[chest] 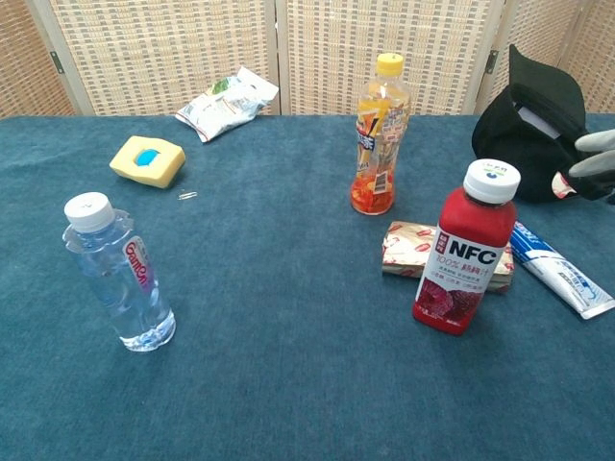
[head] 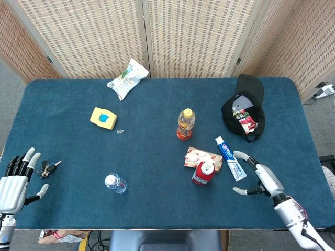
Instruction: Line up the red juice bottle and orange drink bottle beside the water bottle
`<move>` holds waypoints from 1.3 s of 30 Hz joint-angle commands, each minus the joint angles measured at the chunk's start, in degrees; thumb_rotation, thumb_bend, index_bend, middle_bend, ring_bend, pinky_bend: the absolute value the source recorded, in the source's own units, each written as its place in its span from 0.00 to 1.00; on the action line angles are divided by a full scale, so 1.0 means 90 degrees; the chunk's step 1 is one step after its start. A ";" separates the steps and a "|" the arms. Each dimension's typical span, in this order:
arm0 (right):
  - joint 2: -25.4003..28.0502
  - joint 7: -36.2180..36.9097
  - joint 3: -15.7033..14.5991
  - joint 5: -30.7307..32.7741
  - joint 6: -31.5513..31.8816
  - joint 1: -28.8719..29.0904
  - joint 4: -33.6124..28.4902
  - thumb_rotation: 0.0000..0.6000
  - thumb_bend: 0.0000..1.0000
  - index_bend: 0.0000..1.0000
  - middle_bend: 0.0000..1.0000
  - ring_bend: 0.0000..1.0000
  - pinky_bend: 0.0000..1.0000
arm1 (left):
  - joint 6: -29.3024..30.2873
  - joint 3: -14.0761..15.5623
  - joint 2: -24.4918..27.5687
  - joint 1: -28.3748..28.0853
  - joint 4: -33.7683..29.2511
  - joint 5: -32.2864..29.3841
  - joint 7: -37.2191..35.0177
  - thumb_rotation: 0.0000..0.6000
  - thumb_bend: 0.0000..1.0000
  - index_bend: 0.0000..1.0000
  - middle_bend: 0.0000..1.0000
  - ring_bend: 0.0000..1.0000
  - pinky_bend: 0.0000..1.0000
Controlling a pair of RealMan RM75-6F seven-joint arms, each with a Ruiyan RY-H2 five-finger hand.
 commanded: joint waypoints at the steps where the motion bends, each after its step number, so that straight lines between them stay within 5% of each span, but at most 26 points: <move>1: -0.0429 0.0566 0.0019 -0.0158 -0.0274 0.0364 0.0276 1.00 0.00 0.11 0.15 0.09 0.17 | 0.0018 0.0009 0.0009 0.0017 0.0003 0.0001 -0.0017 1.00 0.24 0.00 0.00 0.00 0.02; 14: -0.1658 0.1179 0.0091 -0.0256 -0.0113 0.0778 0.1274 1.00 0.00 0.11 0.15 0.09 0.17 | 0.0074 0.0032 0.0053 0.0072 0.0007 0.0024 -0.0101 1.00 0.24 0.00 0.00 0.00 0.02; 31: -0.2373 0.1713 -0.0107 -0.0357 0.0067 0.1066 0.2155 1.00 0.00 0.16 0.24 0.12 0.17 | 0.0014 0.0058 0.0064 0.0061 -0.0014 0.0051 -0.0176 1.00 0.24 0.00 0.00 0.00 0.02; 39: -0.2692 0.1915 -0.0102 -0.0269 0.0190 0.1105 0.2493 1.00 0.19 0.27 0.32 0.19 0.22 | 0.0018 0.0056 0.0094 0.0064 -0.0024 0.0055 -0.0224 1.00 0.24 0.00 0.00 0.00 0.02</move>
